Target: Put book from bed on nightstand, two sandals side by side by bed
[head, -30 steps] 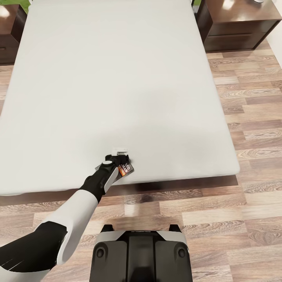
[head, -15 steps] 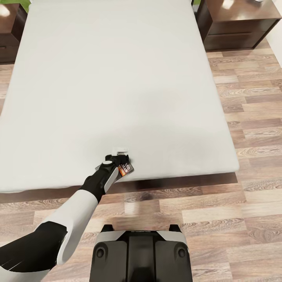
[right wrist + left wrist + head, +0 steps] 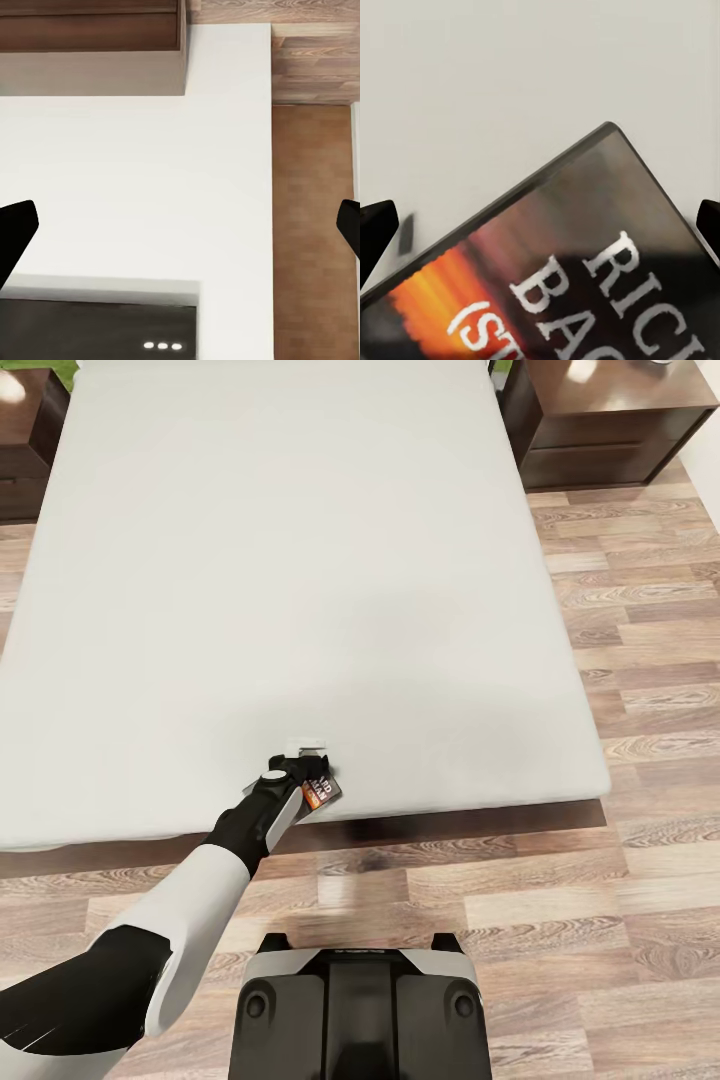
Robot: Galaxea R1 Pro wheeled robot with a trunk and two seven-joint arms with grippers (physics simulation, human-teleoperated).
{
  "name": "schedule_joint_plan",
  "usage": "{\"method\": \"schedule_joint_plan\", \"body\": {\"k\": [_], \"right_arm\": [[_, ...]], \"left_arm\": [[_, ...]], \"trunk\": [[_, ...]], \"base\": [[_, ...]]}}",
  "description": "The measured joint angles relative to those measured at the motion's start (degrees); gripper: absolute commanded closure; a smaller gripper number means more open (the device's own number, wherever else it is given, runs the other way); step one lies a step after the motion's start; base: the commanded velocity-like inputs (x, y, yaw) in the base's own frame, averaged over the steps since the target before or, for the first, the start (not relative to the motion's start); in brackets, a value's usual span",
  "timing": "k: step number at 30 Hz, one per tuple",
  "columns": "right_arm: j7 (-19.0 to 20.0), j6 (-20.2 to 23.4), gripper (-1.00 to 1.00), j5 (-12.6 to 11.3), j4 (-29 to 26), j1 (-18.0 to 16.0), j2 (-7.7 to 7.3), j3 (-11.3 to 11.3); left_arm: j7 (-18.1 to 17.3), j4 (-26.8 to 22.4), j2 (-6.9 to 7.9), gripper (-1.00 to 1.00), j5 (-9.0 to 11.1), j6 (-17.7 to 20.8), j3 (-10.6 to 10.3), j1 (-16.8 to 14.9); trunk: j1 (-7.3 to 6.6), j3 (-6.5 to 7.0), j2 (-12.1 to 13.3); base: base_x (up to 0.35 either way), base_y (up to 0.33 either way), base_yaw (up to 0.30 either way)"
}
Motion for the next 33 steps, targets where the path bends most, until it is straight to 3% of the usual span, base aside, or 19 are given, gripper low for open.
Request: {"method": "schedule_joint_plan", "body": {"k": [33], "right_arm": [[0.0, 0.0, -1.00, 0.0, 0.0, 0.0, -0.01, 0.0]], "left_arm": [[0.0, 0.0, 0.00, -1.00, 0.0, 0.0, -0.1, 0.0]], "trunk": [[0.00, 0.00, 0.0]], "base": [[-0.017, 0.000, 0.000]]}}
